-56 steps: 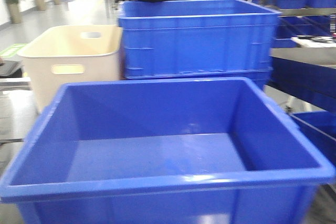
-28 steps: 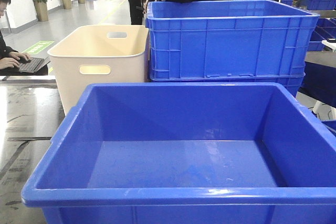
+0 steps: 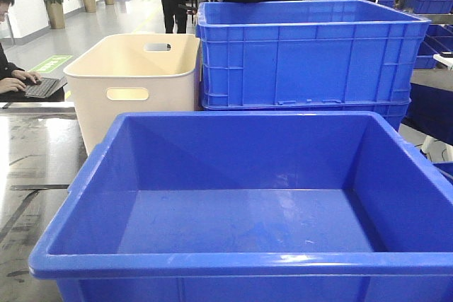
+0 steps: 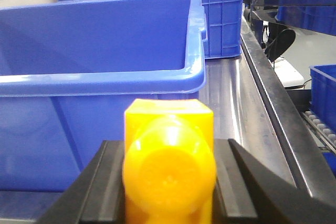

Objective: Pick red and yellow blocks into blue bin
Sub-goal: 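Extend both grippers over the blue bin and open them to drop blocks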

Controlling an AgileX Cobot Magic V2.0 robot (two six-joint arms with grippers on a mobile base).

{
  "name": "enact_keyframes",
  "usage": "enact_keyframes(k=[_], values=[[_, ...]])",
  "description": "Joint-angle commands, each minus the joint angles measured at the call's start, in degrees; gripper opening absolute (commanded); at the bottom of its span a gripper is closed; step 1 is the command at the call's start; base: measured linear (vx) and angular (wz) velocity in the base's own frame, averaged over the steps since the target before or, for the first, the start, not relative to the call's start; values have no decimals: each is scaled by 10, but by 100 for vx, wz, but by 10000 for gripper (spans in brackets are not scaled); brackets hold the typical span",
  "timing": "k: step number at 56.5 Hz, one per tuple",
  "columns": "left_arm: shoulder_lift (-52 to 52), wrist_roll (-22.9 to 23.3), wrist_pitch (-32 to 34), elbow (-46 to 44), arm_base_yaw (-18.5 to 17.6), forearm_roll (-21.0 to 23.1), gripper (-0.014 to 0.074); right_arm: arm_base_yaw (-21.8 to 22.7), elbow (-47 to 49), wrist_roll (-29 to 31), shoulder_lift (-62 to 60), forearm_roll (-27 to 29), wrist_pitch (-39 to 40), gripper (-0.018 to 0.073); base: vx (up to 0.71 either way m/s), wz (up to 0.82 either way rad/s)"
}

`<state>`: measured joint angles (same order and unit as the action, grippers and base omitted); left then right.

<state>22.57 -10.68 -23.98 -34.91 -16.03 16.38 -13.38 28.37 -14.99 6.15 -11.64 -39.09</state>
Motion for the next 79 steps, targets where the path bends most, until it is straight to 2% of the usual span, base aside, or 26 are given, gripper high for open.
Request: enact_keyframes(k=[1, 10, 35, 38, 43, 48, 54, 57, 64, 71, 79], values=[[5, 3, 44, -15, -3, 9, 1, 1, 14, 5, 9, -8, 54, -11, 0, 0], [5, 3, 22, -15, -3, 9, 1, 1, 14, 3, 9, 1, 51, -11, 0, 0], [7, 0, 26, -16, -3, 9, 2, 1, 14, 3, 9, 0, 52, -11, 0, 0], [13, -13, 27, -19, -4, 9, 2, 1, 14, 5, 9, 0, 66, -11, 0, 0], [40, -58, 21, -41, -4, 17, 2, 1, 27, 35, 26, -4, 96, -11, 0, 0], [89, -124, 18, -92, -6, 57, 2, 1, 66, 98, 77, -1, 103, -11, 0, 0], [178, -217, 17, -167, -15, 140, 2, 1, 133, 153, 179, 16, 105, -11, 0, 0], [234, -272, 17, -209, -24, 193, 2, 1, 172, 175, 238, 36, 118, -11, 0, 0], [345, -355, 23, -294, -39, 280, 2, 1, 257, 203, 356, 106, 175, -11, 0, 0], [435, -376, 27, -357, -45, 325, 4, 1, 319, 243, 460, 182, 207, -11, 0, 0], [510, -376, 25, -396, -45, 342, 32, 1, 357, 300, 544, 223, 210, 10, 0, 0]])
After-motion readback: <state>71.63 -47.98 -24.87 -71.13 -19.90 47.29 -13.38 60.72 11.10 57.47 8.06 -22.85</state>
